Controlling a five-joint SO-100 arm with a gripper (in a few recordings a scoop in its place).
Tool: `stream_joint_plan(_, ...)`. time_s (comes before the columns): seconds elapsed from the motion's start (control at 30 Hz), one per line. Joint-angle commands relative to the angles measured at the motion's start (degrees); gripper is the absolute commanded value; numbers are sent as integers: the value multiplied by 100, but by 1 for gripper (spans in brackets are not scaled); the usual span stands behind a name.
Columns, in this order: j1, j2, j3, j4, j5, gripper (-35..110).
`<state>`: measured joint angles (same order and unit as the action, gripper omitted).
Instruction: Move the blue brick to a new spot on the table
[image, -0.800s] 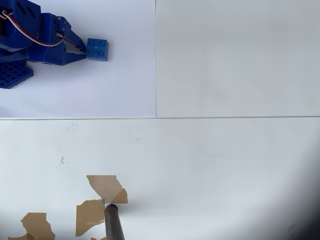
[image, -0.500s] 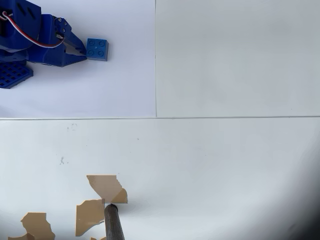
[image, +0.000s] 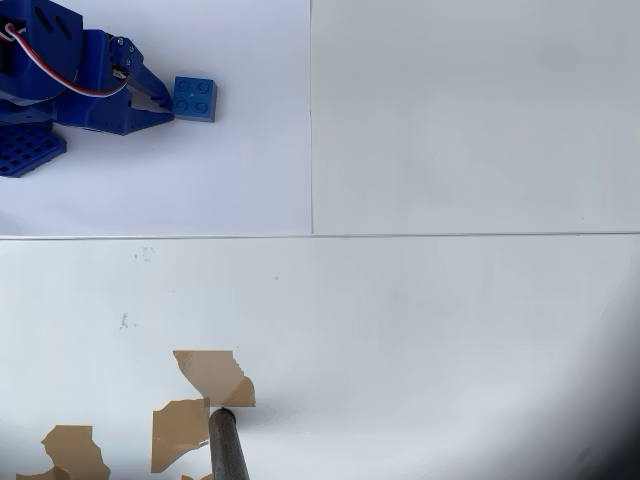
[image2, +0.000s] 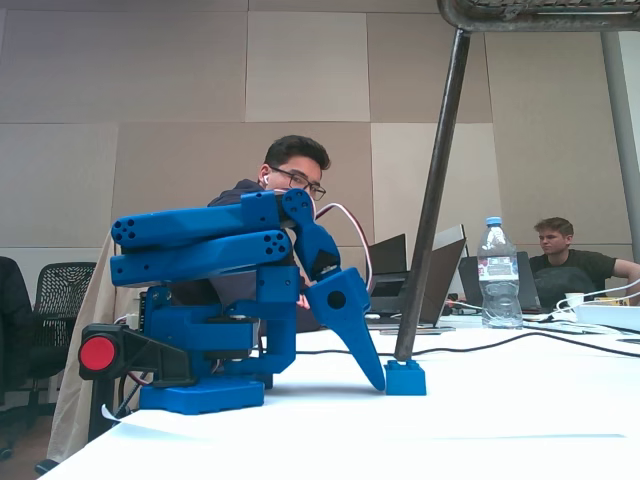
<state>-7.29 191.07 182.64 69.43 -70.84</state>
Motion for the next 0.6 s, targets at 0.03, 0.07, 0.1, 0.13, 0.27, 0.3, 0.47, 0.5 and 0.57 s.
stream_joint_plan(0.03,9,35,185,-18,9,1)
stream_joint_plan(0.07,9,35,185,-18,9,1)
stream_joint_plan(0.1,9,35,185,-18,9,1)
stream_joint_plan(0.13,9,35,185,-18,9,1)
stream_joint_plan(0.27,0,35,185,-18,9,2)
stream_joint_plan(0.3,-9,35,185,-18,9,2)
stream_joint_plan(0.47,-18,35,185,-18,9,1)
stream_joint_plan(0.5,-18,35,185,-18,9,1)
stream_joint_plan(0.57,-70,35,185,-18,9,0)
